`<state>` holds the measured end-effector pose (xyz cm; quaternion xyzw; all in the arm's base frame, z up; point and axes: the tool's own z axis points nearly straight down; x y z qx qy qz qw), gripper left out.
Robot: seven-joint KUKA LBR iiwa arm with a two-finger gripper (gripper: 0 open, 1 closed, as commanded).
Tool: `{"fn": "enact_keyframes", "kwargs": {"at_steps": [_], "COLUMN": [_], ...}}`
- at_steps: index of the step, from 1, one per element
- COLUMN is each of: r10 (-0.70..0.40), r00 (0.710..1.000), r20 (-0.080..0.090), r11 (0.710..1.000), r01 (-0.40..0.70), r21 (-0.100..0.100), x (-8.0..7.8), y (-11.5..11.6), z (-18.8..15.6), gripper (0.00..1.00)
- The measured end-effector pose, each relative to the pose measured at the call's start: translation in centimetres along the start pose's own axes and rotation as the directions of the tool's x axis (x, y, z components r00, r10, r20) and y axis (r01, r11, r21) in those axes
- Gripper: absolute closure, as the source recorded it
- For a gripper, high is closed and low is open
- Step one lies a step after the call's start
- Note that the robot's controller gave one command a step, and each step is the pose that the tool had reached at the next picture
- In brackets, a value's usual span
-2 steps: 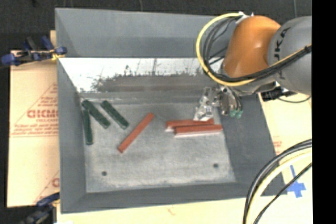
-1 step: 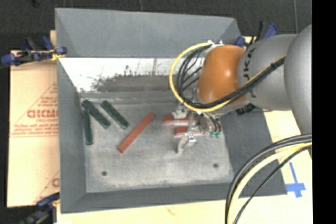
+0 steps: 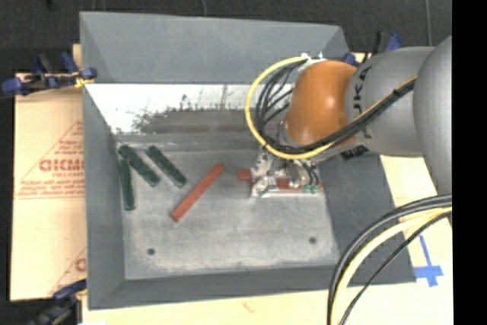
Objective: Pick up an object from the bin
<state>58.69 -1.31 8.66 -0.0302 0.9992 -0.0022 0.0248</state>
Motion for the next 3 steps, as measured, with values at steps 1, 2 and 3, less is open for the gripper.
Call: {"fn": "enact_keyframes", "kwargs": {"at_steps": [1,2,3], "r10": [0.000,0.000,-0.057], "r00": [1.000,1.000,0.997], "r20": [0.000,0.000,-0.044], "r11": [1.000,1.000,0.998], "r01": [0.000,0.000,0.057], "r21": [0.000,0.000,-0.007], "x": [0.0,0.0,-1.3], "y": [0.0,0.0,-0.6], "z": [0.0,0.0,-15.2], "gripper": [1.00,1.00,1.00]}}
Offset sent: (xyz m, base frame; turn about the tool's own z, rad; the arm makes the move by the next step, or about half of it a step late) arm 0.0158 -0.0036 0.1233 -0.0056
